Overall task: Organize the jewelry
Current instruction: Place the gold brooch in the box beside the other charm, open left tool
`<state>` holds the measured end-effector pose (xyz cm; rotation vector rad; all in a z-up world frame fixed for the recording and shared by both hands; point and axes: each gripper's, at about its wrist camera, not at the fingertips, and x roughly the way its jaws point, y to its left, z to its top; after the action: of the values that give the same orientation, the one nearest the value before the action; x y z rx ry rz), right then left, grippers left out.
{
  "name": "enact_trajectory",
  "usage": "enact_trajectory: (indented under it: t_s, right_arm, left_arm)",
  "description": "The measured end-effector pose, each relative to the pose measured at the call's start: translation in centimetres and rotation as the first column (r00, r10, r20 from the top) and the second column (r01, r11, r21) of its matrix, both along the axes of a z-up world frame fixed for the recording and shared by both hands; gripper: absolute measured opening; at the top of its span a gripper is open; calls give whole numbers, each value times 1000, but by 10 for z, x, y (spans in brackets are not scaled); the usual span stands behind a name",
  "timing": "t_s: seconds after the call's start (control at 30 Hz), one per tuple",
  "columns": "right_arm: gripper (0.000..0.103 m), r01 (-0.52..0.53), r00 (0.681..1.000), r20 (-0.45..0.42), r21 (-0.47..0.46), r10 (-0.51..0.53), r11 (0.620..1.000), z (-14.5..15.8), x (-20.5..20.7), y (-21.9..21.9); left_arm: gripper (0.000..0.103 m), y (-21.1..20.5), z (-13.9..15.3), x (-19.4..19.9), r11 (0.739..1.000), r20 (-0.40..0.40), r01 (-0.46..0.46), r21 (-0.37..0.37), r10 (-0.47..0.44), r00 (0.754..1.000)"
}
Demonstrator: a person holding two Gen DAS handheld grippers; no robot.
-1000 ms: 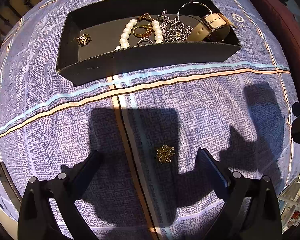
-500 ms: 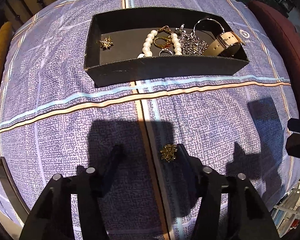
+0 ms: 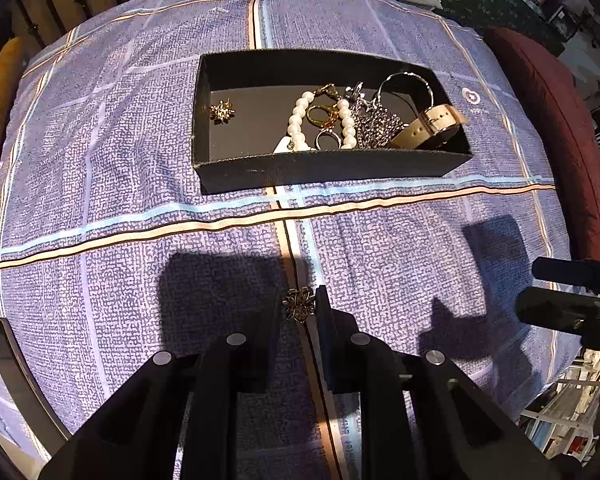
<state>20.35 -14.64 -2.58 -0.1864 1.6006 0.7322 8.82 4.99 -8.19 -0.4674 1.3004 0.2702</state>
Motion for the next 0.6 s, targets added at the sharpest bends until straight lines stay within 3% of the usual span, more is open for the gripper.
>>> enact_trajectory:
  t_s: [0.3, 0.6]
  right_arm:
    - [92, -108, 994, 4, -40, 108, 993, -8, -14, 32]
    - [92, -67, 990, 127, 21, 64, 998, 36, 20, 56]
  left_arm:
    - [17, -9, 27, 3, 1000, 0, 16, -7, -16, 1000]
    - [17, 11, 71, 24, 1000, 88, -4, -3, 4, 996]
